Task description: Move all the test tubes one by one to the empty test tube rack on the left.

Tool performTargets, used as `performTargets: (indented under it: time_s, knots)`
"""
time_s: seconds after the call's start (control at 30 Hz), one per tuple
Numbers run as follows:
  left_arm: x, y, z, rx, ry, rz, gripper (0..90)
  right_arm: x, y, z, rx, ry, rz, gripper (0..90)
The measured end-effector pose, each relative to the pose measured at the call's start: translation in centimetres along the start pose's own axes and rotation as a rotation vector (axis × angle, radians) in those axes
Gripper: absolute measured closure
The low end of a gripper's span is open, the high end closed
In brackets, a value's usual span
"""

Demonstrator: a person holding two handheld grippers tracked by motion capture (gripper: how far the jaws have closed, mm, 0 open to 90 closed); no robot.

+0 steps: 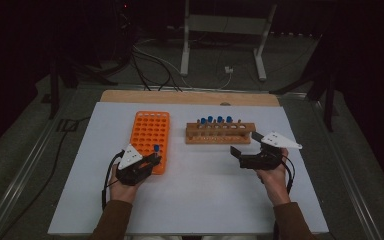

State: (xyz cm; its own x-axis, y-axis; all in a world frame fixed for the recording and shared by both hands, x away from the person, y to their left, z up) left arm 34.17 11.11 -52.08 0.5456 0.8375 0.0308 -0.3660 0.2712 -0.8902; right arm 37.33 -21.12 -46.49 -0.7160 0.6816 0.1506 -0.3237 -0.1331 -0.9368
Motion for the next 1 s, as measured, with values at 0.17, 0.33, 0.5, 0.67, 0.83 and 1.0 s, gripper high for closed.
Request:
performTargets:
  time_s: [0.17, 0.33, 0.5, 0.67, 0.83, 1.0]
  knots:
    - [-0.2, 0.4, -0.1, 0.028, -0.011, -0.030, 77.8, 0.2, 0.1, -0.1, 0.003, -0.006, 0.000, 0.0]
    - [-0.3, 0.7, -0.2, 0.053, -0.018, -0.049, 77.9, 0.2, 0.2, -0.2, 0.007, -0.009, -0.001, 0.0]
    - [-0.6, 1.2, -0.6, 0.085, -0.028, -0.074, 77.9, 0.3, 0.4, -0.4, 0.012, -0.012, 0.000, 0.0]
    - [-0.6, 1.2, -0.6, 0.083, -0.027, -0.070, 77.8, 0.4, 0.4, -0.5, 0.015, -0.014, 0.000, 0.0]
    - [-0.5, 1.2, -0.6, 0.085, -0.019, -0.051, 77.3, 0.5, 0.6, -0.6, 0.024, -0.016, 0.001, 0.0]
    - [-0.3, 1.1, -0.4, 0.077, -0.023, -0.029, 69.0, 0.6, 0.6, -0.8, 0.023, -0.019, 0.002, 0.0]
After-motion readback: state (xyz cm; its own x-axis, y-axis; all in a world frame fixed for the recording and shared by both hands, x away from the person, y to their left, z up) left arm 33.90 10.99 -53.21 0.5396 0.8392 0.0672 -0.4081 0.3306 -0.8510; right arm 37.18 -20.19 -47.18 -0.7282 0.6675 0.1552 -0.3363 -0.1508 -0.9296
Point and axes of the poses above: each handheld gripper's, and its own axes: z roughly backward along the jaws, y roughly out of its underside, x roughly to its left, the point moved 7 cm from there along -z, roughly forward along the jaws, and after that the axes turned 10 degrees about -y, right-handed, at the moved point
